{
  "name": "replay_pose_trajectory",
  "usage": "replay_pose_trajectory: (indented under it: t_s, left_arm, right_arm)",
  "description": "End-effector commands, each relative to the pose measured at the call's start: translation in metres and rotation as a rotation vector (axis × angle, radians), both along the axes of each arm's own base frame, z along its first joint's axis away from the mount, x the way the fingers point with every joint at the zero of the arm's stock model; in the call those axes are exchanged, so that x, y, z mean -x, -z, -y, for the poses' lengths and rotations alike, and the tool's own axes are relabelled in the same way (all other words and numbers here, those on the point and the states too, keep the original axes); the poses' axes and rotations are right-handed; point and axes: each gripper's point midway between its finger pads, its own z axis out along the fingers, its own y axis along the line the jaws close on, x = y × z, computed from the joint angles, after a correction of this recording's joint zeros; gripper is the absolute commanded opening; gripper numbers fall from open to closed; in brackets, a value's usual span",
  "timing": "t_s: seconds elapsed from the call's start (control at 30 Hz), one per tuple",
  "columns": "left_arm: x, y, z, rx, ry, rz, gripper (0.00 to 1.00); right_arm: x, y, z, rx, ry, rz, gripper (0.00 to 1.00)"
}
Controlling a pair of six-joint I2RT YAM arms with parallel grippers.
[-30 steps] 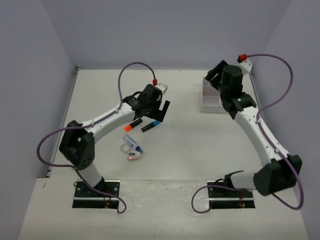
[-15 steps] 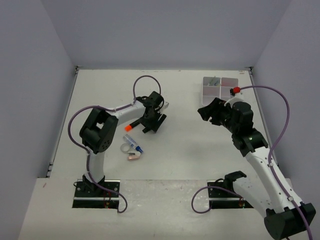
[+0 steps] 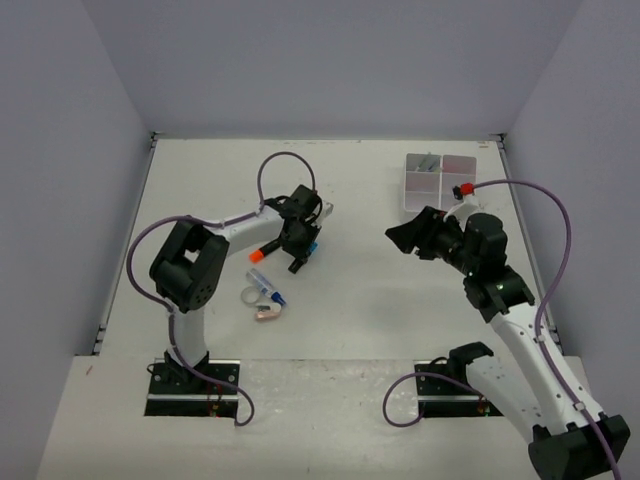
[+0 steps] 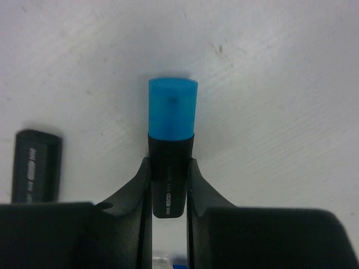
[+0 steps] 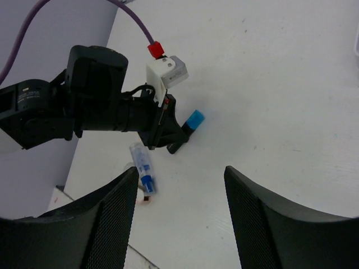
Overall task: Sort the stationery into containers
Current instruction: Pick up the pen from the center of the board.
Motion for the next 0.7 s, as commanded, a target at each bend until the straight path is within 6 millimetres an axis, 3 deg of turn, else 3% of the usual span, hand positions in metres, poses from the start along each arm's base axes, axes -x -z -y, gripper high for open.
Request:
replay_pose_trajectory:
  t_s: [0.0, 0.07, 0.1, 0.17, 0.3, 0.47, 0.67]
  left_arm:
    - [0.02, -0.064, 0.042, 0.215, 0.051, 0.168, 0.0]
    - [0.035, -0.088, 0.058, 0.318, 0.107, 0.233, 0.0]
    - [0.04, -0.114, 0.073, 0.401, 0.151, 0.297, 0.0]
    - [0.06, -0.14, 0.09, 0.503, 0.236, 0.383, 0.0]
    - [0.085, -0.161, 0.106, 0.624, 0.333, 0.376, 0.0]
    - [0.092, -0.181, 0.116, 0.693, 0.382, 0.376, 0.0]
    - [0.094, -0.187, 0.12, 0.719, 0.398, 0.376, 0.0]
  right_arm:
    - [0.016, 0.007, -0.036, -0.153, -0.196, -0.053, 0.63]
    - [0.016, 0.014, -0.044, -0.187, -0.219, -0.087, 0.61]
    - [0.017, 0.015, -0.047, -0.19, -0.226, -0.092, 0.59]
    - [0.017, 0.018, -0.057, -0.193, -0.235, -0.115, 0.59]
    - [0.015, 0.022, -0.067, -0.147, -0.22, -0.144, 0.59]
    - [0.017, 0.019, -0.077, -0.11, -0.219, -0.141, 0.56]
    - [0.02, 0.02, -0.084, -0.112, -0.242, -0.143, 0.49]
